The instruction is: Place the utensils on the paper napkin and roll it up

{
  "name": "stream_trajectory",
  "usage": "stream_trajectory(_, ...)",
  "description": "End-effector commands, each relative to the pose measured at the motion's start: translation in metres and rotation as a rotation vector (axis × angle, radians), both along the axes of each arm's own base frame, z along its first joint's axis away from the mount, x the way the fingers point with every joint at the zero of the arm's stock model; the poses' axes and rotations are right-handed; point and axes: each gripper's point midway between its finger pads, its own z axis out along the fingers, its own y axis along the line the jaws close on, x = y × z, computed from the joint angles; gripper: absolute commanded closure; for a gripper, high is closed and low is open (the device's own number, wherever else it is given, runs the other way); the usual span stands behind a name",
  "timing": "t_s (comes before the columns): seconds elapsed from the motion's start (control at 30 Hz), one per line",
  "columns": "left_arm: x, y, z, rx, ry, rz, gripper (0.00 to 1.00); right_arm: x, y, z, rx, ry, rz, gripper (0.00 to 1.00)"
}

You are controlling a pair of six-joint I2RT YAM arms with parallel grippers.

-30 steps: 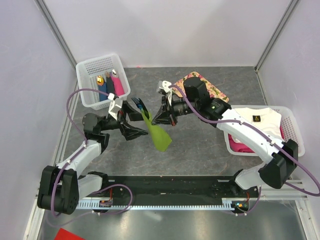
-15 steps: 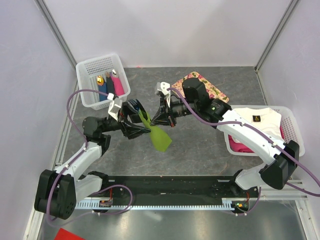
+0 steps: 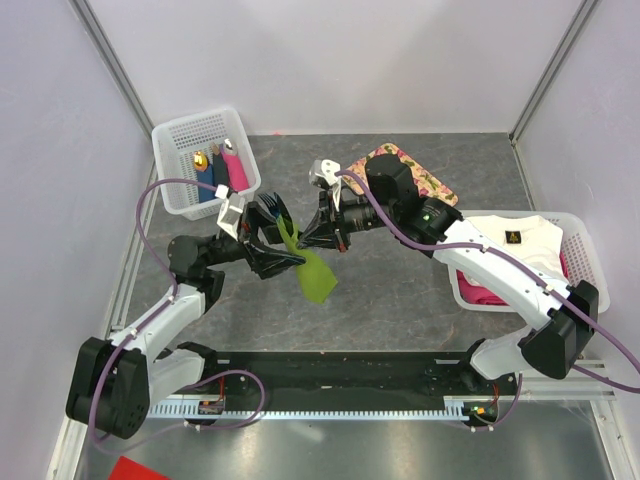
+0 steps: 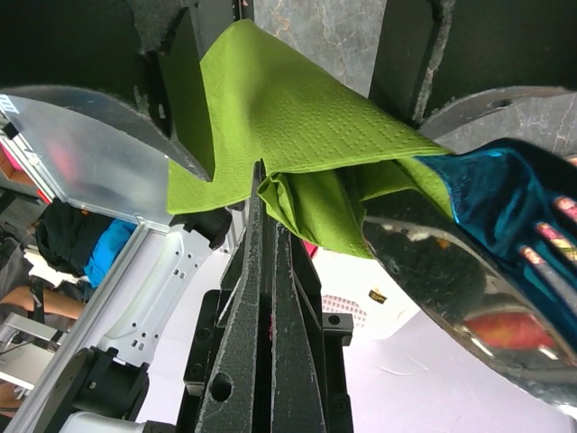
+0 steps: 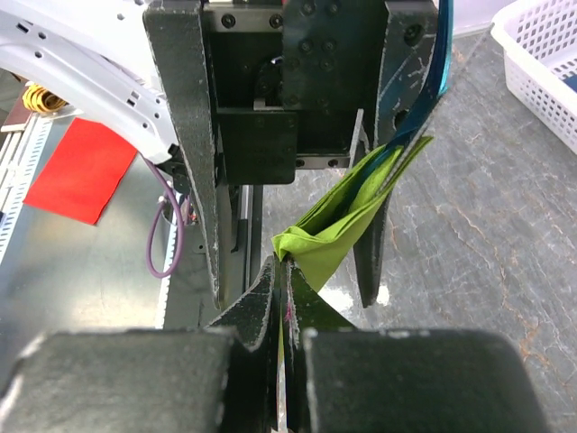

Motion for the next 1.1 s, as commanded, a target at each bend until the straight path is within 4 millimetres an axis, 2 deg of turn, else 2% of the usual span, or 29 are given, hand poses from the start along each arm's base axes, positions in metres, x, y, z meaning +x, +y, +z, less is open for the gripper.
stream_trajectory(0.0,0.0,-0.001,0.005,-0.024,-0.019,0.011,0.25,-0.007,0.002,0.055,0.133,-0.105,0.021,1.0)
stream_trajectory(0.17,-0.003,0.0,0.009,-0.033,-0.019,0.009,0.28,-0.005,0.003,0.05,0.124,-0.101,0.012,1.0)
stream_trajectory(0.27,-0.007,0.001,0.012,-0.037,-0.03,0.003,0.41,-0.001,0.004,0.045,0.114,-0.098,-0.009,1.0)
stream_trajectory(0.3,-0.007,0.001,0.012,-0.037,-0.027,0.002,0.52,0.002,0.004,0.043,0.11,-0.089,-0.027,1.0)
stream_trajectory(0.5,-0.013,0.002,0.011,-0.026,-0.039,-0.016,0.84,0.007,0.005,0.041,0.121,-0.055,-0.072,1.0)
stream_trajectory(0.67,-0.013,0.001,0.01,-0.018,-0.028,-0.035,0.98,0.013,0.006,0.043,0.131,-0.038,-0.112,1.0)
stream_trajectory(0.77,-0.013,0.0,0.01,-0.012,-0.004,-0.049,0.98,0.018,0.006,0.044,0.134,-0.035,-0.136,1.0)
stream_trajectory(0.8,-0.012,0.0,0.011,-0.012,0.005,-0.05,0.98,0.019,0.004,0.046,0.136,-0.036,-0.147,0.95)
stream_trajectory(0.87,-0.01,0.0,0.011,-0.01,0.036,-0.051,0.98,0.021,0.002,0.049,0.142,-0.037,-0.163,0.78)
stream_trajectory(0.9,-0.008,0.0,0.011,-0.007,0.049,-0.049,0.98,0.023,0.0,0.052,0.146,-0.027,-0.176,0.53)
stream_trajectory(0.97,0.0,0.001,0.01,0.003,0.098,-0.032,0.98,0.028,-0.004,0.055,0.152,-0.022,-0.208,0.28)
stream_trajectory(1.0,0.002,0.002,0.011,0.005,0.106,-0.03,0.98,0.031,-0.009,0.056,0.152,-0.011,-0.231,0.04)
stream_trajectory(1.07,0.005,0.002,0.017,0.011,0.107,-0.029,0.98,0.032,-0.014,0.052,0.14,-0.003,-0.249,0.02)
